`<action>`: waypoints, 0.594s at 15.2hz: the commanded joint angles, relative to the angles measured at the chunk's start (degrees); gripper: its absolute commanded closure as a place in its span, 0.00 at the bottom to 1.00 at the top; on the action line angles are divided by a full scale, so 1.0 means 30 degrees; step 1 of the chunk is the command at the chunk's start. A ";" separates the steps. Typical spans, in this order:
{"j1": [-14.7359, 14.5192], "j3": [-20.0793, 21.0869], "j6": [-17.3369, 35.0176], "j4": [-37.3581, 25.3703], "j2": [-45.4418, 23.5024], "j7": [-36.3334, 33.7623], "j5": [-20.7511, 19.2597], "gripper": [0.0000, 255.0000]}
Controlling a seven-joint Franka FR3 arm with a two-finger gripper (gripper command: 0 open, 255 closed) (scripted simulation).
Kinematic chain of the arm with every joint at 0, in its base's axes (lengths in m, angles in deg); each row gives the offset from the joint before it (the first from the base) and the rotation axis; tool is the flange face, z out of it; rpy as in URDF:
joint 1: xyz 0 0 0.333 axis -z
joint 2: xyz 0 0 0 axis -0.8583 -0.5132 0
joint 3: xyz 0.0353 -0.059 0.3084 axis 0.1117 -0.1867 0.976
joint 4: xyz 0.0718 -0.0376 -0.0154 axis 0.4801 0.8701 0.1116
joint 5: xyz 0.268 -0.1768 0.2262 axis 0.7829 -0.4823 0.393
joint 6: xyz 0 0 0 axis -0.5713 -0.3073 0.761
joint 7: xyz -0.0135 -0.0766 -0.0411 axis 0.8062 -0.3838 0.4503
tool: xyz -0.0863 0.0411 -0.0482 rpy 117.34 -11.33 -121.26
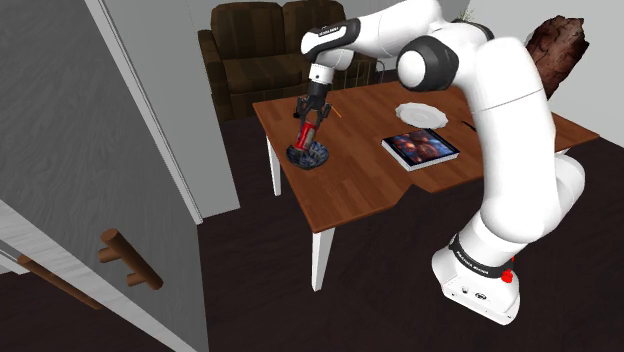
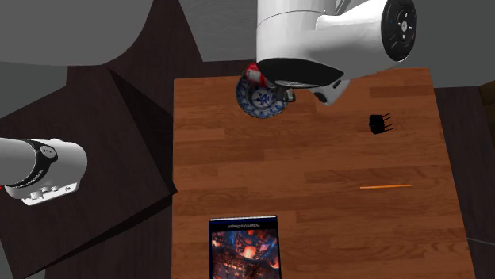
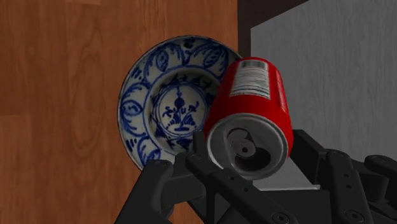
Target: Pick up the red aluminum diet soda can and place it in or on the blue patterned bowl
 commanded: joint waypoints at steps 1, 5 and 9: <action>-0.0004 0.0030 0.0331 0.0058 -0.0275 0.0120 0.0054 1.00; -0.0002 0.0086 0.0959 0.0218 -0.0786 0.0364 0.0159 1.00; 0.0002 0.0119 0.1288 0.0269 -0.1086 0.0492 0.0217 1.00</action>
